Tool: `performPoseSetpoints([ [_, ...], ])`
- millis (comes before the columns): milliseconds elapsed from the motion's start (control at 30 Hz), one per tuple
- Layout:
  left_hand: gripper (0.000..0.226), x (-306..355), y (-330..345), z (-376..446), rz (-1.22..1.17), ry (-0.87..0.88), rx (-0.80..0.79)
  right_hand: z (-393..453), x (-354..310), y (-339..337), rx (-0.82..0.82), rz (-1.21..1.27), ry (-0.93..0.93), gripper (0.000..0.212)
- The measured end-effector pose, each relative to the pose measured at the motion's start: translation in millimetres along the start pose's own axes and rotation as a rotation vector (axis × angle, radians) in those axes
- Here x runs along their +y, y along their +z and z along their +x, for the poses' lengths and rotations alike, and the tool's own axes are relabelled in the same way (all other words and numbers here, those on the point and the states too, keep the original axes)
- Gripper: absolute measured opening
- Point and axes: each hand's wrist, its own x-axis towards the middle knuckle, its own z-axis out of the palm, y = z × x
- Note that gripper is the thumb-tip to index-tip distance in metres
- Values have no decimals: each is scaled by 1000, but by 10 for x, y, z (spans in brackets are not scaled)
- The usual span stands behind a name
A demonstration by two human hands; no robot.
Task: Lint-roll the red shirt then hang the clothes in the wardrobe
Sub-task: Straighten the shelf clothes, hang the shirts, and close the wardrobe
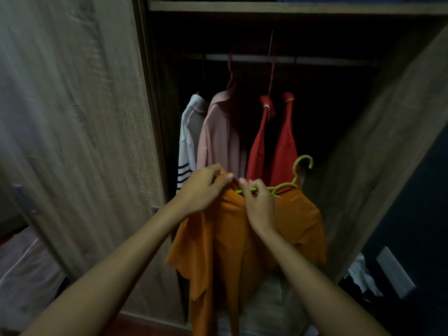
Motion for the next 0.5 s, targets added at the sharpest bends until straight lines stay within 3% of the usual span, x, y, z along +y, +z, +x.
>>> performPoseSetpoints([
  [67,23,16,-13,34,3,-44,-99,-13,-53,27,-75,-8,-24,33],
  [167,32,-126,-4,51,125,-112,-284,70,-107,-27,-158,58,109,27],
  [267,27,-264,99,-6,230,-100,-406,115,-67,-61,-209,67,169,19],
  [400,27,-297,275,-60,356,-9,-370,88,-47,-64,-227,108,165,21],
  [500,22,-252,345,-56,287,6,-292,135,-78,-118,-258,114,171,26],
])
